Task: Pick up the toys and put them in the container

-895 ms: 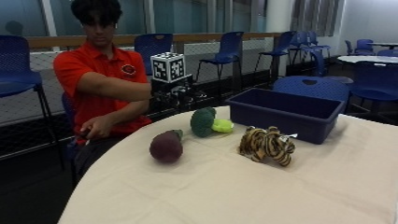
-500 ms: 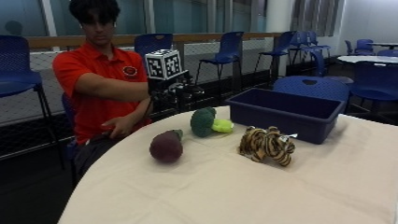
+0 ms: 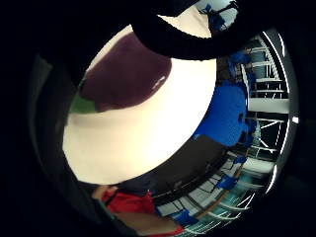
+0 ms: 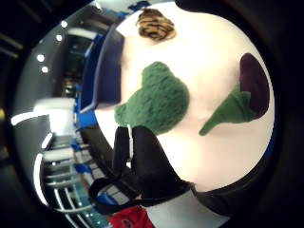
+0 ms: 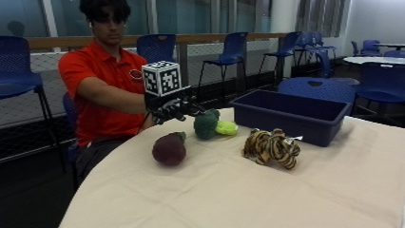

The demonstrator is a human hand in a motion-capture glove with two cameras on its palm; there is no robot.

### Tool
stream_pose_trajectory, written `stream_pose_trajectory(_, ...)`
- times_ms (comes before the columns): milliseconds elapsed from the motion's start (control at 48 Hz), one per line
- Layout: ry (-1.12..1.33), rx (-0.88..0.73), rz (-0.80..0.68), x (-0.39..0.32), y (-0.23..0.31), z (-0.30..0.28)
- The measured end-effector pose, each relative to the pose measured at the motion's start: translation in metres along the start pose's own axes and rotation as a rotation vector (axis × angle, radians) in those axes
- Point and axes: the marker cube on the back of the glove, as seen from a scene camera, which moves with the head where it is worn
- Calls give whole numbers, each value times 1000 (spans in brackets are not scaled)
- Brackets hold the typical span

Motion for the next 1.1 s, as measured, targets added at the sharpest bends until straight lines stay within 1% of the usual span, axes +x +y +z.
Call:
stream_pose_trajectory(125,-23,-21,46,21,-14,10)
stream_pose_trajectory(250,6,-69,106,37,-27,22)
stream_pose_trajectory(458,43,-78,135,44,-37,37)
stream_pose_trajectory(770,93,-134,187,53,-41,51)
stream_pose_trajectory(937,111,-200,223,57,-36,59)
stream_pose_trajectory(1103,105,-164,265,63,-29,64)
